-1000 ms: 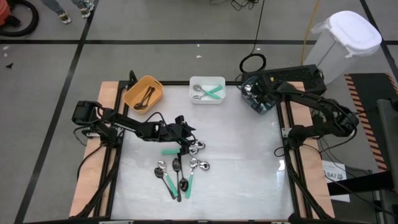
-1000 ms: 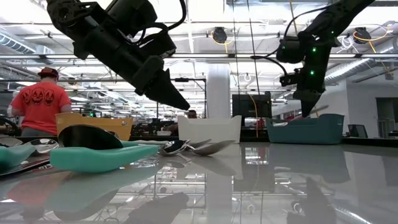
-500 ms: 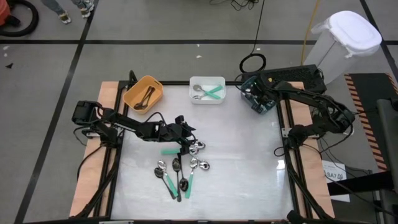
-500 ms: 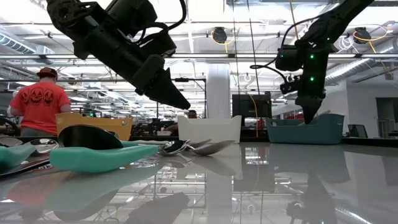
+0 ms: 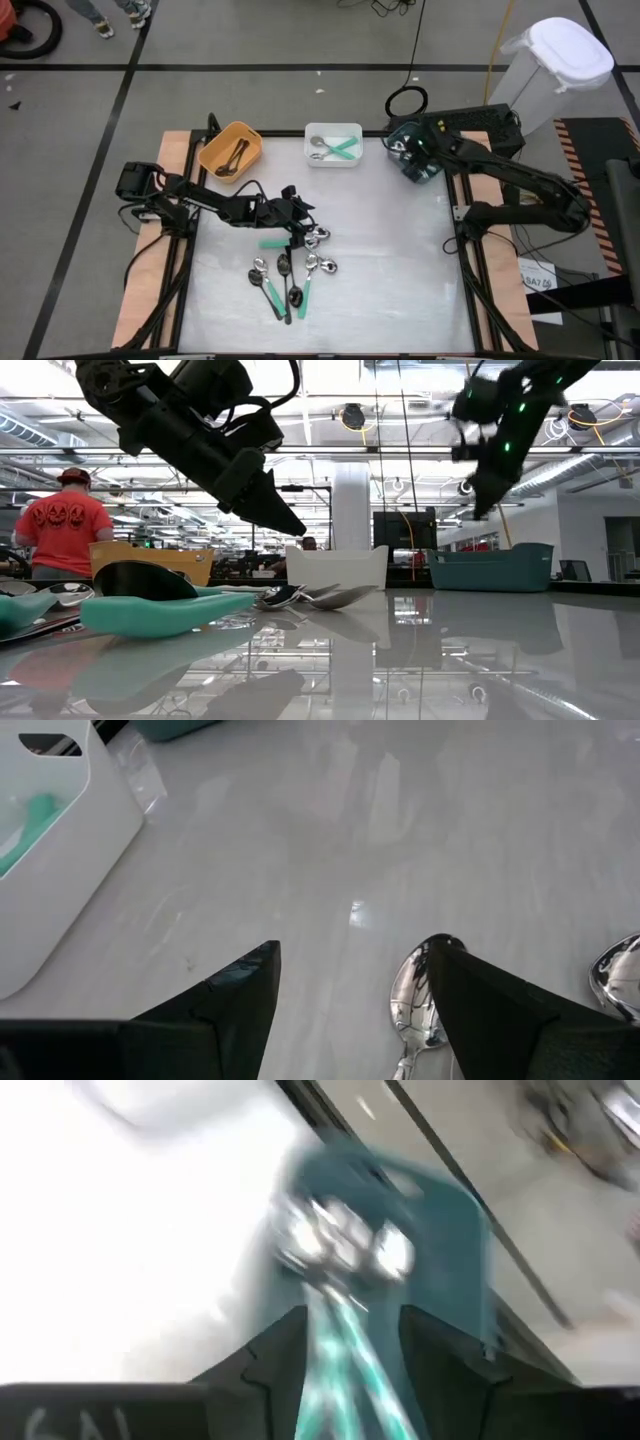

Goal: Sort silverware by color (type)
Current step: Put the blue patterned spoon into the blue bin

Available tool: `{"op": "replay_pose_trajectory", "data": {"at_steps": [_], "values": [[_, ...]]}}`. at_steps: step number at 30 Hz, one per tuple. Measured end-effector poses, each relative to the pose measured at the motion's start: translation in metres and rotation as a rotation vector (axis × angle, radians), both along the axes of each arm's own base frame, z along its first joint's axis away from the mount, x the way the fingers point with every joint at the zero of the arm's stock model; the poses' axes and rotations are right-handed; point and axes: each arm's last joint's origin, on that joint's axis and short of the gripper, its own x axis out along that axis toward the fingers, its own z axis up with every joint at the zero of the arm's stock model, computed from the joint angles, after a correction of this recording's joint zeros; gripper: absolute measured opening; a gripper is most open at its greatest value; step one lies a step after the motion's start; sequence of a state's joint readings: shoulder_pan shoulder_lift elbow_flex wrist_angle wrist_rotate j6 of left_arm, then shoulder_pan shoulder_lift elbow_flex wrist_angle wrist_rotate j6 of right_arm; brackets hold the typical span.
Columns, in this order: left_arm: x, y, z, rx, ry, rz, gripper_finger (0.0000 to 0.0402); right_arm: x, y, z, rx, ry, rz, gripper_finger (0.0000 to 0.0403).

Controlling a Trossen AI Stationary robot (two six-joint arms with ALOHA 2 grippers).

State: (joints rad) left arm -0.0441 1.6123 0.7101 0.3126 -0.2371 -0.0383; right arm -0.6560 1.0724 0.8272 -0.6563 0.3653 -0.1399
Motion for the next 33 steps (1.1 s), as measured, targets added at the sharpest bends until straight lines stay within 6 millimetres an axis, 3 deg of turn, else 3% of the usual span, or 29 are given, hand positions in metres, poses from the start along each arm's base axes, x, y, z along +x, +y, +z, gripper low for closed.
{"op": "replay_pose_trajectory", "data": {"at_steps": [5, 8, 15, 24, 33], "values": [[0.0, 0.0, 0.0, -0.007, -0.001, 0.004, 0.0253, 0.013, 0.032, 0.021, 0.041, -0.251, 0.214, 0.0151], [0.0, 0.0, 0.0, -0.041, -0.011, 0.033, 0.0253, 0.024, 0.053, 0.022, 0.093, -0.346, 0.352, 0.0151], [-0.001, 0.001, 0.0, -0.1, -0.049, 0.208, 0.0253, 0.049, 0.095, -0.003, 0.169, -0.471, 0.59, 0.0151], [-0.008, -0.04, -0.004, -0.192, -0.028, 0.198, 0.0253, 0.065, 0.122, -0.026, 0.224, -0.421, 0.708, 0.015], [-0.021, -0.061, -0.014, -0.015, 0.13, 0.058, 0.0253, 0.091, 0.149, -0.049, 0.273, -0.443, 0.701, 0.015]]}}
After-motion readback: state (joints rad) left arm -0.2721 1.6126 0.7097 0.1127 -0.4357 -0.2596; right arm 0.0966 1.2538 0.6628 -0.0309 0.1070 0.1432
